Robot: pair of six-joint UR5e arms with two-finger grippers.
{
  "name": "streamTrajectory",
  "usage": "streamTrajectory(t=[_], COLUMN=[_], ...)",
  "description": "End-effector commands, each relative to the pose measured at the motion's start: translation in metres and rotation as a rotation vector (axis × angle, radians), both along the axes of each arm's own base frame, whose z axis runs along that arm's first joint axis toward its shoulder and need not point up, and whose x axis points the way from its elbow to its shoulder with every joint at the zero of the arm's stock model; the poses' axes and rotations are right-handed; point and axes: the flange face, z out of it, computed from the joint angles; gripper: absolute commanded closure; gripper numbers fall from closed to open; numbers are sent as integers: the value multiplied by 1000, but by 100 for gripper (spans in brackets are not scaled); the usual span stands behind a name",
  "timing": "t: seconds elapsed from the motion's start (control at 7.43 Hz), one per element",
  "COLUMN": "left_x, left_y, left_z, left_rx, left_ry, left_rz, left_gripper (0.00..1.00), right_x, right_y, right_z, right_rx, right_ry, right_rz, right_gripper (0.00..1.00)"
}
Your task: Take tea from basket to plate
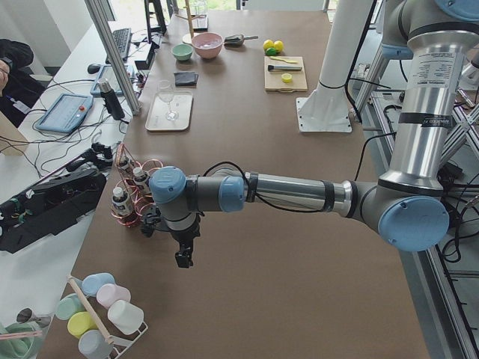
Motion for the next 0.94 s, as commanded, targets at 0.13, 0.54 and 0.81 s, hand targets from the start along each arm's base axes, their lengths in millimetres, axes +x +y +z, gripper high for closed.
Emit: streamTrajectory(t=[0.13,0.54,0.81], left_x=[0,-2,-4], left_y=[4,5,-4], left_z=[-7,-13,-30], left_rx=[12,25,66], left_ry=[1,1,-49], left_rz=[-1,-5,5], left_gripper=[1,1,1], right_x=[0,-22,-36], right_y=[-4,-13,-15], right_z=[-11,-55,-77], right_rx=[16,73,67], right_ry=[-8,-10,-15], right_rz=[3,-21,-14], right_gripper=[0,0,0])
